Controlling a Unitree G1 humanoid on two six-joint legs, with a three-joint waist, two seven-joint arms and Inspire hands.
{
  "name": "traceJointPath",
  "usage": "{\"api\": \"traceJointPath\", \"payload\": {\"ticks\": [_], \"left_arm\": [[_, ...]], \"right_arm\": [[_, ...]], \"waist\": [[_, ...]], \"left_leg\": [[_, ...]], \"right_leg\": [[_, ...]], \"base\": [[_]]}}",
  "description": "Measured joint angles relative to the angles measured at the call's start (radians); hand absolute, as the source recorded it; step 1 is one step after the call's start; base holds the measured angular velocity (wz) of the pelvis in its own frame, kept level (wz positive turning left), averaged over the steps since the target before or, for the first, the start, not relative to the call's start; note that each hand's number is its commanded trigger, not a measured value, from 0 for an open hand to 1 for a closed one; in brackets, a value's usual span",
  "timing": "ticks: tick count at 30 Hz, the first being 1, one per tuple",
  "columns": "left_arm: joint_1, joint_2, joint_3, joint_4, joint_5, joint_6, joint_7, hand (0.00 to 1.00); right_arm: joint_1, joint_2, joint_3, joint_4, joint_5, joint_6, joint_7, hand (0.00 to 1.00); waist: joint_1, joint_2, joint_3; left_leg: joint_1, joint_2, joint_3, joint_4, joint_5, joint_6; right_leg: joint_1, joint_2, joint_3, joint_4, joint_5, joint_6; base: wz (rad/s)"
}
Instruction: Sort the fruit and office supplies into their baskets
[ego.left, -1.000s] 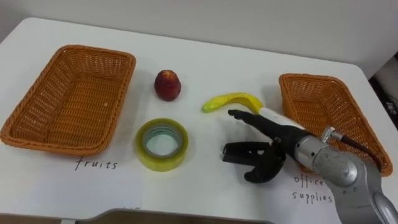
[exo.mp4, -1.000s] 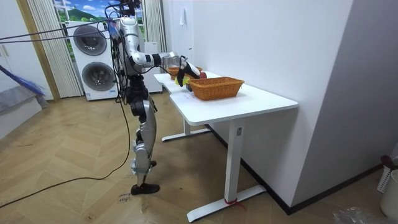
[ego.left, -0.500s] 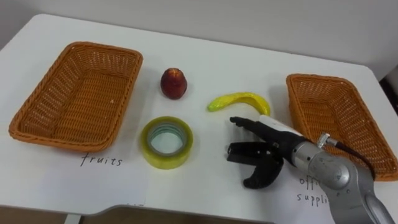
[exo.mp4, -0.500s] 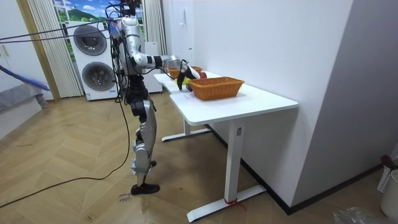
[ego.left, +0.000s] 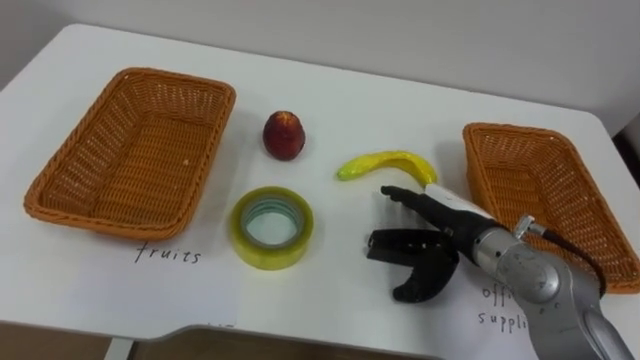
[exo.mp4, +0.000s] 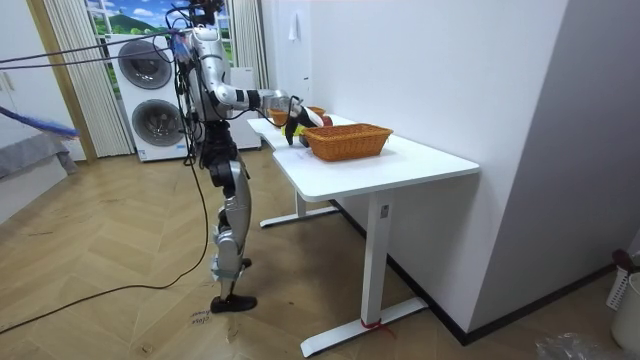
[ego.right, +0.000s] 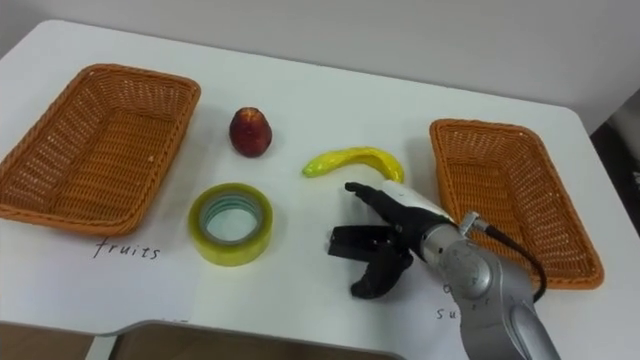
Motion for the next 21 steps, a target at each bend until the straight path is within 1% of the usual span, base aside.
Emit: {"api": "traceJointPath", "payload": {"ticks": [2, 4, 7, 16, 21], "left_arm": [[0.0, 0.001, 0.0, 0.013, 0.005, 0.003, 0.001, 0.0], [0.004, 0.002, 0.0, 0.019, 0.011, 0.023, 0.001, 0.0], [0.016, 0.001, 0.0, 0.019, 0.01, 0.041, -0.003, 0.0], [0.023, 0.0, 0.02, 0.019, 0.011, 0.058, -0.026, 0.0], [0.029, 0.0, 0.02, 0.018, 0.011, 0.061, -0.026, 0.0]], "right_arm": [[0.0, 0.0, -0.001, 0.0, 0.0, 0.006, 0.002, 0.0], [0.0, 0.0, -0.009, 0.0, 0.0, 0.007, 0.005, 0.0], [-0.001, 0.0, -0.015, 0.0, 0.0, 0.007, 0.011, 0.0], [-0.002, 0.0, -0.017, 0.004, -0.007, 0.009, 0.025, 0.0], [-0.004, 0.0, -0.017, 0.004, -0.007, 0.019, 0.025, 0.0]], "waist": [[-0.001, 0.002, -0.0002], [-0.002, 0.003, 0.0002], [-0.002, 0.003, 0.0003], [-0.004, 0.006, 0.0027], [-0.004, 0.007, 0.0023]], "left_leg": [[0.0, 0.0, -0.001, 0.0, 0.0, 0.0], [0.0, 0.0, -0.001, 0.0, 0.0, 0.0], [0.002, 0.0, -0.001, 0.0, 0.0, 0.0], [0.012, 0.0, 0.0, -0.002, 0.0, 0.0], [0.013, 0.0, 0.0, -0.006, 0.0, 0.0]], "right_leg": [[0.0, 0.0, 0.0, 0.0, 0.0, 0.0], [-0.002, 0.0, 0.0, 0.0, 0.0, 0.0], [-0.004, 0.0, 0.002, -0.001, 0.0, 0.0], [-0.001, 0.0, 0.006, 0.0, 0.0, 0.0], [0.0, 0.001, 0.01, 0.002, 0.0, 0.0]], "base": [[0.0], [0.0], [0.0], [0.0], [0.0]]}}
